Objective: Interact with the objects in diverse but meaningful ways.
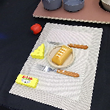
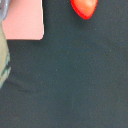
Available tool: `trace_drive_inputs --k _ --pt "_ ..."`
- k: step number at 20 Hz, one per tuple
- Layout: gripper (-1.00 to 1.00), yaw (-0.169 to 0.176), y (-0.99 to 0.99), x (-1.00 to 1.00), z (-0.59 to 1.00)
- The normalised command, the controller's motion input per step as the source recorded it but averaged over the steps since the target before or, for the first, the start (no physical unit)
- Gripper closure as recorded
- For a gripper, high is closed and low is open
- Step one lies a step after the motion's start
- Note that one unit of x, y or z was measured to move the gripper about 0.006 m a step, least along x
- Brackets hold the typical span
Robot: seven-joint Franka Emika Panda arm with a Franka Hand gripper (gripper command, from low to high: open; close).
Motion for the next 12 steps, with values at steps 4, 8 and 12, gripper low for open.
trace_drive_inputs --k 4,8,12 --pt "-1.0 0.101 -0.36 0.2 -1.0" --pt "-1.0 0.07 -0.33 0.07 -1.0" --pt "-1.0 0.079 -0.2 -0.21 -1.0"
